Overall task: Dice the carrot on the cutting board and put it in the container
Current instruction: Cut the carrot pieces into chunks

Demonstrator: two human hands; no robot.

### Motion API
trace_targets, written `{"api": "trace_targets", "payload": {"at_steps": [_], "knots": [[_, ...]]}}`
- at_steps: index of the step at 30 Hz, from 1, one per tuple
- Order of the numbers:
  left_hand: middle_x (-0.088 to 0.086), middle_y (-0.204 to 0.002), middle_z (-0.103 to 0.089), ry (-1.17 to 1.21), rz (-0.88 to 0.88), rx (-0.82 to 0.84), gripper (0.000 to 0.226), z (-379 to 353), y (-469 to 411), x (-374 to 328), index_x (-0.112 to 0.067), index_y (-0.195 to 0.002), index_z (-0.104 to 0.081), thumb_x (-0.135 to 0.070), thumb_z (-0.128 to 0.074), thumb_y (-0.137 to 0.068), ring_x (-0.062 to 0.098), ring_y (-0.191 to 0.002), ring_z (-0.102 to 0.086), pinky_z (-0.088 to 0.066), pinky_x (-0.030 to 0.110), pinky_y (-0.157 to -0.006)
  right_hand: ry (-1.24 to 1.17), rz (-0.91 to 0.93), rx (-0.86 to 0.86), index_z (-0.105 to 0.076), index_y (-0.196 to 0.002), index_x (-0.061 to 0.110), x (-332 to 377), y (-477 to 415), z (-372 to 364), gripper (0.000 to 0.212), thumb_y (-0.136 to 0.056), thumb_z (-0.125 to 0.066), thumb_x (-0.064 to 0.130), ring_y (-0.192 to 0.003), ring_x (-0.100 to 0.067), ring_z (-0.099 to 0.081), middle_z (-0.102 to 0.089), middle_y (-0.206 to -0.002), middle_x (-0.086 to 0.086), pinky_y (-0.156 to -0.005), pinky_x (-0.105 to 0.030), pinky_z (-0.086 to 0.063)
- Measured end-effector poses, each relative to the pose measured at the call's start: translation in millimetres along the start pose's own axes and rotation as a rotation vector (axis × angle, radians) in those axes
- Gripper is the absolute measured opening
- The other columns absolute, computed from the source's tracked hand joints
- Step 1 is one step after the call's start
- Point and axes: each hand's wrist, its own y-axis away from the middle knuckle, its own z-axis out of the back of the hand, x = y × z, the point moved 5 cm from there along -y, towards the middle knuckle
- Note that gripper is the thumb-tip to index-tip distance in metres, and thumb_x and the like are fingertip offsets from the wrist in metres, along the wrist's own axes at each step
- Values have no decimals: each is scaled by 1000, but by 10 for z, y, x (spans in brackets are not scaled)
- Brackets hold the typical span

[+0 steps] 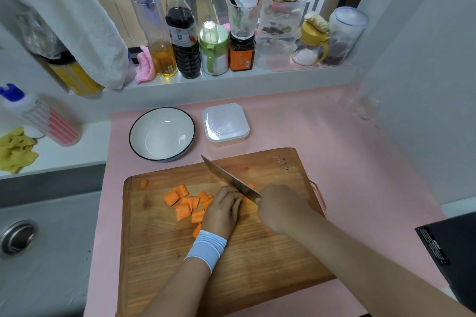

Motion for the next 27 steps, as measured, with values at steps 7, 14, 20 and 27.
{"api": "trace_targets", "payload": {"at_steps": [7, 14, 20, 27], "knots": [[4, -95, -62, -2, 4, 6, 8, -5, -5, 7, -5, -89, -69, 2, -68, -85, 12, -88, -60, -46, 12, -87, 0, 8, 25, -62, -103, 15, -44, 36, 24, 14, -103, -50, 22, -83, -20, -64, -62, -89, -2, -72, -31, -52], [4, -96, -62, 9, -8, -12, 7, 11, -2, -11, -5, -90, -69, -6, -63, -89, 12, -89, -60, -47, 15, -87, -33, -1, 30, -64, -104, 13, -66, 29, -24, 20, -104, -49, 27, -85, -20, -64, -63, -90, -3, -79, -34, -57], [4, -97, -61, 18, -5, -11, 9, -1, 7, 7, -5, -90, -69, -8, -60, -92, 13, -89, -61, -50, 19, -84, -71, -14, -4, -60, -90, 17, -121, -6, -150, 21, -104, -49, 29, -77, -18, -61, -61, -85, -1, -69, -32, -54], [5, -97, -63, 20, -2, -22, 6, 9, 1, 9, -4, -90, -69, -4, -63, -88, 12, -89, -61, -48, 16, -86, -141, -79, -26, -47, -72, 21, -173, -87, -329, 30, -101, -51, 26, -77, -25, -64, -60, -77, -1, -58, -28, -42]]}}
